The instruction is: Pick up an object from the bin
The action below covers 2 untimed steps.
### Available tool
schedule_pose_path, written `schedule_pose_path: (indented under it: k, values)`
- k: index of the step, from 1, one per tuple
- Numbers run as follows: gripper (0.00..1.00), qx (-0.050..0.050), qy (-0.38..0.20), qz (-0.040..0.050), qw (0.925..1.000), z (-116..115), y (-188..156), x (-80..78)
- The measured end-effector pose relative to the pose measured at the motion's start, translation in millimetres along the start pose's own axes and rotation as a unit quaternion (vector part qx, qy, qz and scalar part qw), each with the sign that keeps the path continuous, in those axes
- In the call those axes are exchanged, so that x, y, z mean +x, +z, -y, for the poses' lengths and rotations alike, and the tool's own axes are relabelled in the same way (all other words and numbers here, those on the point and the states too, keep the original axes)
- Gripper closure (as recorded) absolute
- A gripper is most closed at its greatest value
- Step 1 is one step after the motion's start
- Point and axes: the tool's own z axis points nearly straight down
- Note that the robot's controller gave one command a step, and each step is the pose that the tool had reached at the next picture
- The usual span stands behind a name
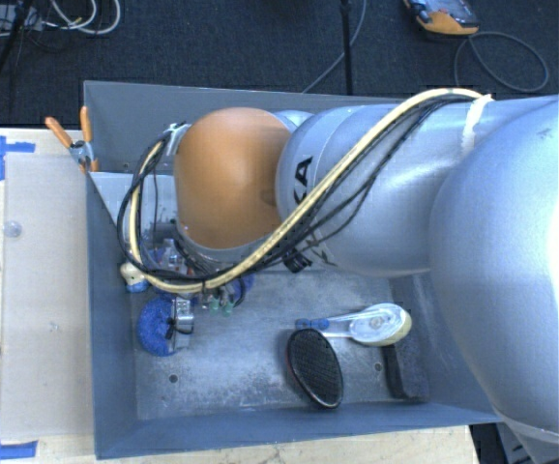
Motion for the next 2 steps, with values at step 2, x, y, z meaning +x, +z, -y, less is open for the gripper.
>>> schedule_pose_path:
  k: [2]
  values:
    - [0.00,-0.002,-0.028,0.0054,0.9996,3.2,29.9,-9.2]
